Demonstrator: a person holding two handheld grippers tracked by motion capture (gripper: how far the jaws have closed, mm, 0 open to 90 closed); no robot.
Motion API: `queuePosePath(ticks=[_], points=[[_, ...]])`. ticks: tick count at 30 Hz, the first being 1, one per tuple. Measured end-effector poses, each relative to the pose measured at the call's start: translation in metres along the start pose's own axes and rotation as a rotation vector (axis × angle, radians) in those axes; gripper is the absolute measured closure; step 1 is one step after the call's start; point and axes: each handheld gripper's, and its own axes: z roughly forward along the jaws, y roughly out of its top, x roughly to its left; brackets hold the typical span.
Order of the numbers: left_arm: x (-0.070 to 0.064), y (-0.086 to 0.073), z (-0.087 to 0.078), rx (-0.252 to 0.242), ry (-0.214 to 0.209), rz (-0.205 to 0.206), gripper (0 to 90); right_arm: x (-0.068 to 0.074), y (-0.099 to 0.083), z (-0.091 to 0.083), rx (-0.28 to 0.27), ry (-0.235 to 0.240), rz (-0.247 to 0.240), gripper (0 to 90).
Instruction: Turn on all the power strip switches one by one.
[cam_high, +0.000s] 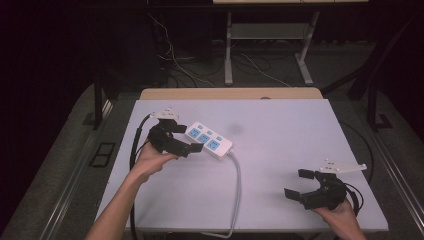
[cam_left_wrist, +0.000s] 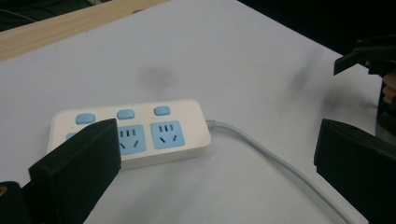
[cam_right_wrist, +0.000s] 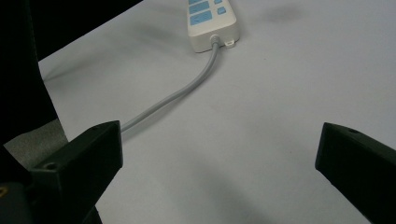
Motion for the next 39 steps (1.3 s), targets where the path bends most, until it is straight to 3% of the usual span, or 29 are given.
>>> queuePosePath(ticks=[10,15,24,39], points=[[0.013,0.021,0.011,0.04,0.018,0.025,0.0,-0.001,-0.001,0.0,-0.001,-0.001,0.002,0.5],[0.017,0.029,0.017,0.057,0.006,0.031,0.0,-0.002,-0.001,0.0,0.0,-0.002,0.001,0.5],[0.024,0.043,0.035,0.111,0.014,0.049,2.3,-0.003,-0.001,-0.001,-0.002,-0.002,0.003,0.6],[0.031,0.051,0.063,0.172,-0.011,0.064,13.3,-0.003,-0.002,0.0,0.0,0.001,-0.002,0.5]])
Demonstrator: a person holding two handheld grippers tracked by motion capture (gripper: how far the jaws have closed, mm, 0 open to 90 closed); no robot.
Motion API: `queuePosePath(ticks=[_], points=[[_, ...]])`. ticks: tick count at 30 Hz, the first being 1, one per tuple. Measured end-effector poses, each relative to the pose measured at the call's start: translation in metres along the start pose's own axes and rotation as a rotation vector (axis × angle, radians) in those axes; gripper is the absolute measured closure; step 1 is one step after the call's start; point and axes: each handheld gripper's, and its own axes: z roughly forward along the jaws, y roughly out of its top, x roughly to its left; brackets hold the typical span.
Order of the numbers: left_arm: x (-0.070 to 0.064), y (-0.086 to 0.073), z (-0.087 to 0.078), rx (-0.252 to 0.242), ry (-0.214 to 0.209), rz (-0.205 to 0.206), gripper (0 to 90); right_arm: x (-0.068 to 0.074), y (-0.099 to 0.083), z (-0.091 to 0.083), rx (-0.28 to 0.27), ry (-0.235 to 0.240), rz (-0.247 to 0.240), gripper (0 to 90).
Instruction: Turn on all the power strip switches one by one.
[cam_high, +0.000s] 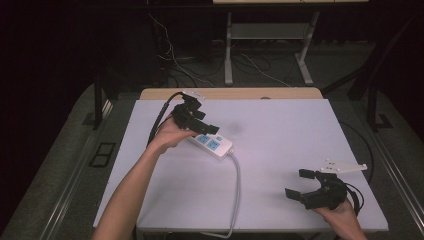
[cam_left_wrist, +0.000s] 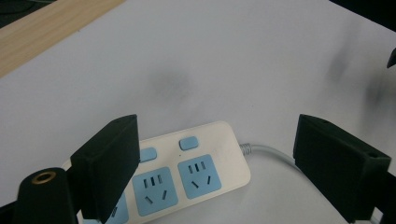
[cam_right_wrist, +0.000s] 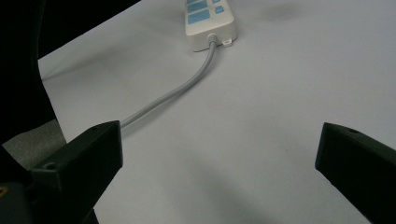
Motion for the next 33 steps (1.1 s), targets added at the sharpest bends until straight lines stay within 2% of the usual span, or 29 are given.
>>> queuePosePath(ticks=[4,6,7,8,11,12,14,20,25,33], points=[[0.004,0.0,0.008,0.009,0.003,-0.012,16.4,0.0,0.0,0.0,0.001,0.001,0.001,0.5],[0.005,0.0,0.01,0.012,0.016,-0.013,21.0,0.0,0.0,0.0,0.003,0.001,0.002,0.5],[0.005,0.0,0.011,0.015,0.029,-0.014,28.0,0.0,0.0,0.001,0.004,0.002,0.001,0.5],[0.006,0.0,0.013,0.017,0.022,-0.018,36.2,0.0,0.0,0.001,0.006,0.002,-0.002,0.5],[0.006,0.0,0.017,0.014,0.033,-0.022,51.4,0.001,0.0,0.002,0.011,0.003,-0.002,0.6],[0.006,0.0,0.019,0.013,0.024,-0.027,55.1,0.001,0.0,0.003,0.011,0.003,-0.001,0.5],[0.007,0.0,0.022,0.015,0.02,-0.024,62.0,0.002,0.0,0.003,0.014,0.002,-0.01,0.6],[0.008,0.0,0.03,0.003,-0.018,-0.021,74.4,0.001,0.0,0.004,0.025,-0.008,-0.011,0.5],[0.01,-0.001,0.036,0.003,-0.027,-0.022,87.5,0.001,0.0,0.003,0.022,-0.008,-0.008,0.6],[0.011,-0.002,0.046,0.006,-0.033,-0.023,89.2,0.0,0.0,0.003,0.023,-0.005,-0.007,0.6]])
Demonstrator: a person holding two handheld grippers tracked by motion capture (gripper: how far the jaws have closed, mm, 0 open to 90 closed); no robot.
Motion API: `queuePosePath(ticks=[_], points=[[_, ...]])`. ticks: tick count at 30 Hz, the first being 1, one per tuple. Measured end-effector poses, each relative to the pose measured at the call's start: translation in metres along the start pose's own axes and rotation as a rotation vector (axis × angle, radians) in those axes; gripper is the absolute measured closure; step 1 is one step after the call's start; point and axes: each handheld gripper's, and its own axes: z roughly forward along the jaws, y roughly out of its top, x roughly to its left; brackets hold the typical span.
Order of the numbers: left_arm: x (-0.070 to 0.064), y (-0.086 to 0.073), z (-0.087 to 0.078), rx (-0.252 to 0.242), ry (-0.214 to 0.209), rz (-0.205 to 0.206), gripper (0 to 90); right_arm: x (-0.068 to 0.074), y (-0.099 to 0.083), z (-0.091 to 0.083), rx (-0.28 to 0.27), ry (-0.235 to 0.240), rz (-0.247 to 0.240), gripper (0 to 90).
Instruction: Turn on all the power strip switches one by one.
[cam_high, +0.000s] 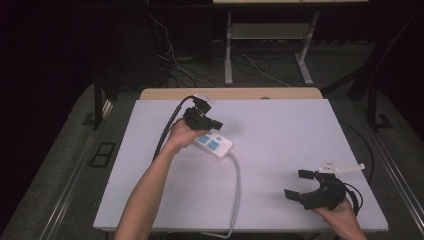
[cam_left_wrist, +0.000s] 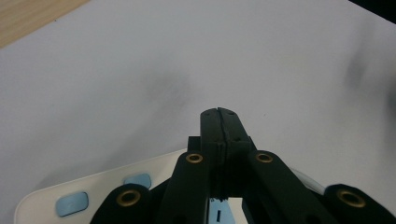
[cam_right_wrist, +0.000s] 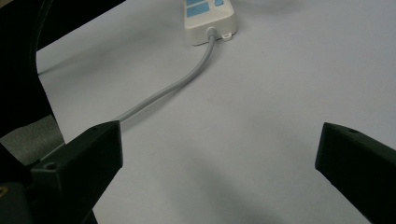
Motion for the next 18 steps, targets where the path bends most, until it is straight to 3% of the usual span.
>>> queuePosePath(ticks=[8,18], points=[[0.002,-0.003,0.011,0.01,-0.004,-0.007,89.2,0.0,0.0,-0.001,0.002,-0.001,0.003,0.6],[0.005,-0.008,0.027,0.074,0.009,-0.001,89.2,-0.002,-0.001,-0.002,0.002,-0.002,0.006,0.6]])
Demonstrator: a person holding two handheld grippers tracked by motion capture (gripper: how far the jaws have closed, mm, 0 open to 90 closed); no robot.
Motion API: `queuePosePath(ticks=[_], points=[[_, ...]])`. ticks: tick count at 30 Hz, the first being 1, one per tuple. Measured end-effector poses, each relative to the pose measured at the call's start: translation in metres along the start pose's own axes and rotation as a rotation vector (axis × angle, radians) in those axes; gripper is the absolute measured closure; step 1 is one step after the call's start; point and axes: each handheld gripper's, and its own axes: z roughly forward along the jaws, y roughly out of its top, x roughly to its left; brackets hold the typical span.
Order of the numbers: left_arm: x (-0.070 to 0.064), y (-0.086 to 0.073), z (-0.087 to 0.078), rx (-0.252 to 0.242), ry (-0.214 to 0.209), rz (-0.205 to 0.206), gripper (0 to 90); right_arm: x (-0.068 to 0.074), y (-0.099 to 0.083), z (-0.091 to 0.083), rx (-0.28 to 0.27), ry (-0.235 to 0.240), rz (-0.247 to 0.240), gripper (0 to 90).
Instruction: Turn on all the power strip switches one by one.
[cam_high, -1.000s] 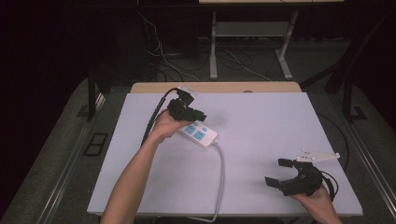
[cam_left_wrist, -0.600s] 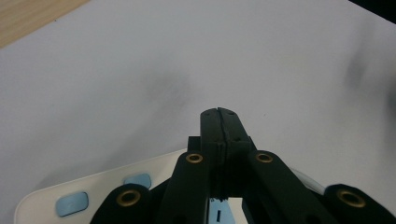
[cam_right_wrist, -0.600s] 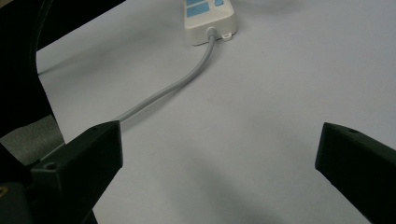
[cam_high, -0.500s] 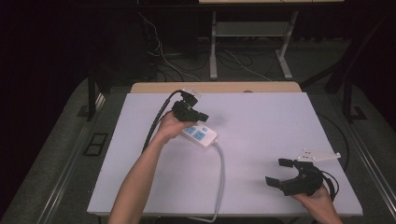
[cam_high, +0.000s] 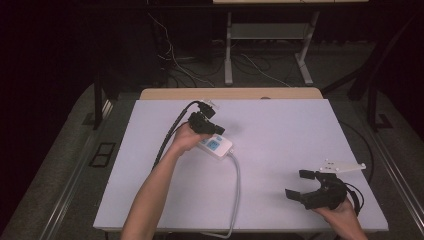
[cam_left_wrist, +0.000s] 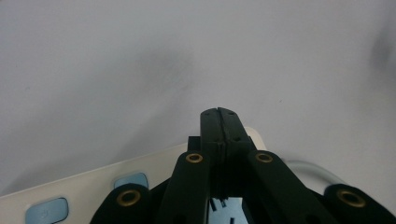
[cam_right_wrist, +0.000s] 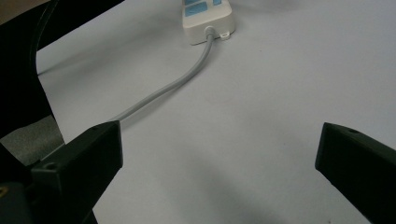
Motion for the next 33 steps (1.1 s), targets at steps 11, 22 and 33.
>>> queuePosePath(ticks=[11,22,33], points=[[0.002,-0.005,0.005,0.042,0.014,-0.001,89.1,0.0,0.0,0.0,0.003,0.001,-0.004,0.6],[0.003,-0.007,0.01,0.062,0.0,-0.015,89.5,0.0,0.0,0.0,0.003,0.0,-0.004,0.5],[0.007,-0.008,0.011,0.066,-0.018,-0.025,89.7,0.001,-0.001,0.0,0.004,-0.003,-0.007,0.5]])
